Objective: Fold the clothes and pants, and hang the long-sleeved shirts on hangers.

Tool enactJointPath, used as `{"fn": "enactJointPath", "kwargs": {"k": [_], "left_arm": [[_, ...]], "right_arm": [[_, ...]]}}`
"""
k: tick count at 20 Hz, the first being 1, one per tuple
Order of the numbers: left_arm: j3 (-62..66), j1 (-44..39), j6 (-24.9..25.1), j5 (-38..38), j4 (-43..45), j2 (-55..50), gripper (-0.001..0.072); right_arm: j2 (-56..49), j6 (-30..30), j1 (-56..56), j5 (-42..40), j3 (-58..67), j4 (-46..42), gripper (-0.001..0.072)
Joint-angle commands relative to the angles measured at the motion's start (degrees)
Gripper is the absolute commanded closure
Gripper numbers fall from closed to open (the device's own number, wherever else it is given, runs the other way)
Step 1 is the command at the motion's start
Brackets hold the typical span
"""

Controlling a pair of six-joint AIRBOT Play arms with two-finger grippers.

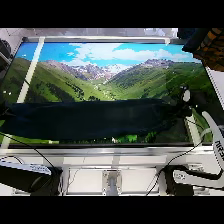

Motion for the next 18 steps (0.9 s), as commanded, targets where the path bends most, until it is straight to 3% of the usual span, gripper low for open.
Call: {"fn": "enactJointPath", "kwargs": {"k": [1,4,7,9,13,18], "left_arm": [[0.00,-0.26,0.09,-0.61,5.66,0.15,0.0676],[0.00,-0.31,1.55,-1.57,5.18,0.44,0.0676],[0.07,-0.63,4.26,-1.62,3.96,1.95,0.0677],[0.13,-0.61,7.61,-1.62,-1.57,4.09,0.0677],[0.48,-2.10,7.72,-1.64,-10.21,9.99,0.0678],[0.48,-12.35,3.67,-4.20,-9.25,18.12,0.0678]], "right_arm": [[-1.86,-2.67,-1.25,4.74,8.50,-2.03,0.0258],[-1.84,-8.13,-1.25,11.32,15.76,-2.16,0.0258],[-1.81,-9.03,-1.25,17.79,22.75,-2.49,0.0258],[-1.22,-9.01,-1.25,19.74,26.14,-2.67,0.0258],[0.39,-8.90,-1.22,20.26,28.11,-2.21,0.0258],[0.50,-8.76,-1.22,21.07,28.11,-2.16,0.0259]]}}
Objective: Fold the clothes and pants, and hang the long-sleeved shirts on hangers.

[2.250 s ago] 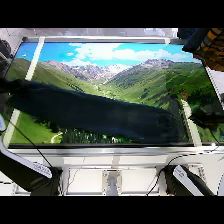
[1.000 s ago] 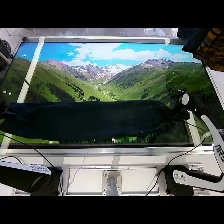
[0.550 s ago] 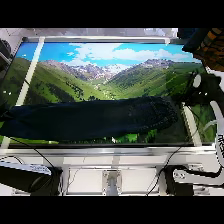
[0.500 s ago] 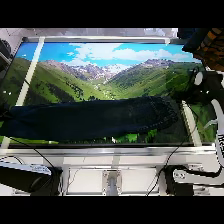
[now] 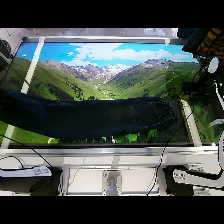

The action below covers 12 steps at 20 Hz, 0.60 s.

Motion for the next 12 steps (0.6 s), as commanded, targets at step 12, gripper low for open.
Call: {"fn": "enactJointPath", "kwargs": {"k": [12], "left_arm": [[0.04,-40.54,-24.68,-6.25,8.63,13.35,0.0677]], "right_arm": [[0.15,-0.09,0.04,-3.74,0.42,3.93,0.0259]]}}
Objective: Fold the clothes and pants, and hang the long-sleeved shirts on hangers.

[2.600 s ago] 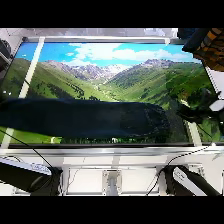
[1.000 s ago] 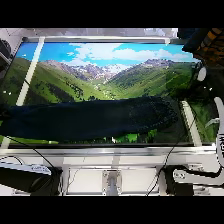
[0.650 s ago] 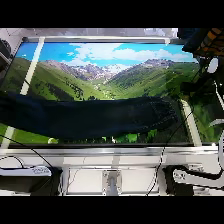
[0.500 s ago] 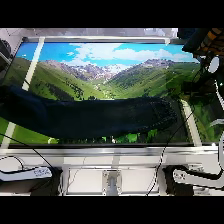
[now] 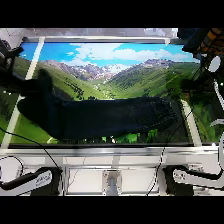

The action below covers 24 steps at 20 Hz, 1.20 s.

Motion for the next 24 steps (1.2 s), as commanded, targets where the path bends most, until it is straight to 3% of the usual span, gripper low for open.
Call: {"fn": "enactJointPath", "kwargs": {"k": [1,9,24], "left_arm": [[0.02,-10.67,-6.71,0.02,0.57,0.22,0.0677],[0.00,-23.19,-13.27,6.88,-3.34,-3.74,0.0676],[-0.09,-33.55,-13.55,10.58,-8.07,-13.25,0.0675]], "right_arm": [[0.02,0.02,0.02,-1.05,0.04,1.33,0.0259],[0.02,-0.17,0.04,-1.31,0.04,4.48,0.0260],[0.02,-0.20,0.04,-1.03,0.04,5.49,0.0260]]}}
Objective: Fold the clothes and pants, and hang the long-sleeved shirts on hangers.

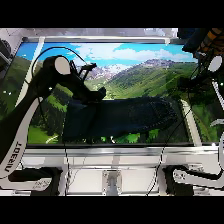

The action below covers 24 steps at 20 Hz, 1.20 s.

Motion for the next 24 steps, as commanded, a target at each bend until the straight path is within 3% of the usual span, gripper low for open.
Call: {"fn": "enactJointPath", "kwargs": {"k": [1,4,5,6,7,13,17,19,22,24], "left_arm": [[-0.02,-1.84,-0.07,3.37,-0.42,-1.73,0.0670],[-0.02,-2.34,-0.09,5.90,-0.63,-2.75,0.0662],[-0.02,-2.34,-0.04,6.25,-0.81,-3.04,0.0594],[-0.02,-2.34,-0.04,6.27,-1.07,-3.15,0.0454],[-0.02,-2.34,0.00,6.27,-1.07,-3.15,0.0359],[-0.02,-2.19,2.19,6.25,-4.94,-3.13,0.0342],[-0.02,2.21,1.99,5.55,6.43,-2.05,0.0339],[-0.15,6.62,1.70,2.49,13.16,-0.68,0.0151],[-4.52,16.59,4.96,-0.09,13.29,2.25,0.0146],[-10.78,23.76,9.77,-0.02,11.21,4.68,0.0146]], "right_arm": [[0.02,0.04,0.04,0.24,0.04,0.09,0.0260],[0.02,0.04,0.04,0.37,0.04,0.09,0.0260],[0.02,0.04,0.04,0.37,0.04,0.11,0.0259],[0.02,0.04,0.04,0.37,0.04,0.11,0.0260],[0.02,0.04,0.04,0.37,0.04,0.11,0.0259],[0.02,0.04,0.04,0.61,0.04,0.09,0.0259],[0.04,-2.21,0.02,2.36,0.04,0.00,0.0260],[0.28,-6.56,0.02,1.70,0.04,0.04,0.0265],[2.84,-9.09,-0.02,-2.58,-1.88,-0.57,0.0273],[5.44,-9.20,-0.02,-4.33,-5.62,-0.55,0.0273]]}}
